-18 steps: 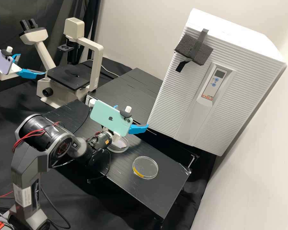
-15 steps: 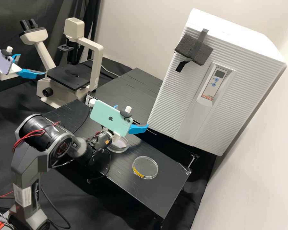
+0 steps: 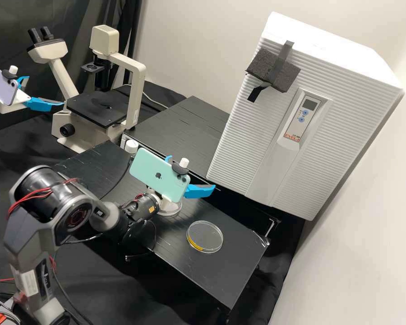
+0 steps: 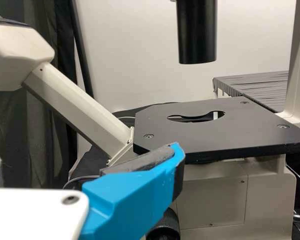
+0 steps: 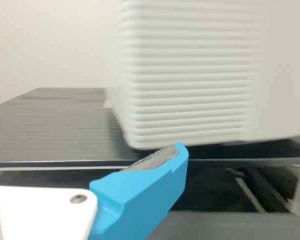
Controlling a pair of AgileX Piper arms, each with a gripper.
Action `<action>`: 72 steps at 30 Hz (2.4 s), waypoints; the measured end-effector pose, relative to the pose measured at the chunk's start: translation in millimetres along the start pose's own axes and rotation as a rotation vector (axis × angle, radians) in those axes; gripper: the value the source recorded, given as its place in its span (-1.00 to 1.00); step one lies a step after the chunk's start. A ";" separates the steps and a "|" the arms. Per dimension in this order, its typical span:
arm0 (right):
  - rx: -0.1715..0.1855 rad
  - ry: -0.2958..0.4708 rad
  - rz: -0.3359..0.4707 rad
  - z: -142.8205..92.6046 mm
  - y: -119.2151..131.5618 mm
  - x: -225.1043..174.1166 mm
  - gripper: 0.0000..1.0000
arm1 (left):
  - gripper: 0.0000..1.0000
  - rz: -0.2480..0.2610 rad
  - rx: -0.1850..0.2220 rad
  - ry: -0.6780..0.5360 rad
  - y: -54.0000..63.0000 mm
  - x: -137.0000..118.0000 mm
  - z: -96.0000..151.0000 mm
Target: Close the petri dish lid.
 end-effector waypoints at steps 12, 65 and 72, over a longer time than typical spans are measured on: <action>0.081 0.016 0.255 22.8 51.8 -56.0 1.00 | 1.00 0.000 0.000 0.000 0.0 0.0 0.0; 0.035 -0.222 0.174 80.5 29.5 -93.3 1.00 | 1.00 0.000 0.000 0.000 0.0 0.0 0.0; 0.040 -0.204 0.195 75.8 33.1 -95.5 1.00 | 1.00 0.000 0.000 0.000 0.0 0.0 0.0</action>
